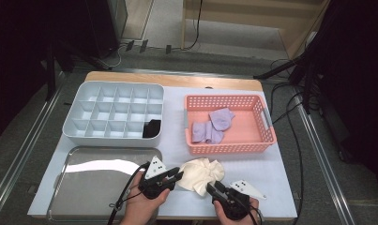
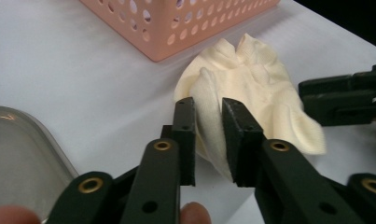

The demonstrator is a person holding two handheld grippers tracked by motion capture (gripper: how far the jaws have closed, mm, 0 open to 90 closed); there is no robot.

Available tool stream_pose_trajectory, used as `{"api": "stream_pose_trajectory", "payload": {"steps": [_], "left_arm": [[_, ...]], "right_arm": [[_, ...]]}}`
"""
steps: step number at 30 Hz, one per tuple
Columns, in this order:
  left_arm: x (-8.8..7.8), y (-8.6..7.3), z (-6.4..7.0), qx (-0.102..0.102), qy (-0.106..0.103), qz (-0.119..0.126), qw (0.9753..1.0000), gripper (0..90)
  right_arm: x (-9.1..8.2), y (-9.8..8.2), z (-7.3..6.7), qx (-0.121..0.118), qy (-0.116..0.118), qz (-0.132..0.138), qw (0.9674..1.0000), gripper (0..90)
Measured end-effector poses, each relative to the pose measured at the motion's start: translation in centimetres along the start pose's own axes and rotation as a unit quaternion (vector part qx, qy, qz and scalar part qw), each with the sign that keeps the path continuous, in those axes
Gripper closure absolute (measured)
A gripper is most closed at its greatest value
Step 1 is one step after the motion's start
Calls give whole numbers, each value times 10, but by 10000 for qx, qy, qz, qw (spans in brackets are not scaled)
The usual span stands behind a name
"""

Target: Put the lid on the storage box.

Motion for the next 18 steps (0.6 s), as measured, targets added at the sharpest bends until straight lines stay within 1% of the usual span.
{"api": "stream_pose_trajectory", "payload": {"steps": [2, 4, 5, 6, 7, 8, 10, 11, 12, 13, 14, 15, 16, 18], "left_arm": [[0, -1, -1, -3, -1, -62, 10000, 823], [1, -2, -2, -37, -5, -88, 10000, 847], [1, -3, -3, -62, -4, -103, 9999, 850], [1, -3, -4, -89, 19, -97, 9999, 852], [0, -3, -5, -102, 17, -141, 9998, 854], [0, -4, -5, -125, 17, -163, 9998, 858], [1, -5, -5, -107, -6, -239, 9997, 862], [1, -7, -4, -101, -49, -288, 9995, 862], [2, -8, -4, -78, -37, -335, 9994, 859], [2, -8, -4, -55, -21, -356, 9993, 849], [2, -8, -3, -46, -34, -345, 9994, 826], [2, -7, -2, -48, -51, -286, 9996, 777], [2, -5, -2, -61, -36, -221, 9997, 728], [1, -3, -2, -92, 0, -124, 9999, 678]], "right_arm": [[1, -3, 0, -139, -157, -49, 9998, 750], [0, -3, 2, -303, -211, -143, 9992, 822], [-1, -4, 2, -281, -199, -191, 9992, 855], [-1, -4, 4, -299, -222, -194, 9991, 873], [-2, -3, 6, -356, -271, -180, 9988, 882], [-4, -3, 8, -422, -340, -197, 9983, 886], [-7, 0, 13, -569, -522, -157, 9969, 888], [-9, 1, 15, -624, -599, -157, 9961, 887], [-10, 1, 17, -713, -641, -163, 9953, 882], [-11, 1, 18, -749, -657, -171, 9949, 866], [-11, 2, 18, -722, -590, -130, 9956, 835], [-12, 2, 19, -614, -577, -99, 9964, 786], [-13, 2, 20, -554, -572, -37, 9968, 728], [-14, 2, 21, -303, -522, -12, 9982, 651]]}}
Point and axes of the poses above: each handheld gripper's, and its own axes: x roughly forward along the jaws, y roughly out of its top, z roughly to its right, the point moved 9 cm from there along x, roughly forward along the jaws, and after that the axes turned 11 degrees about -x, right-handed, at the moved point
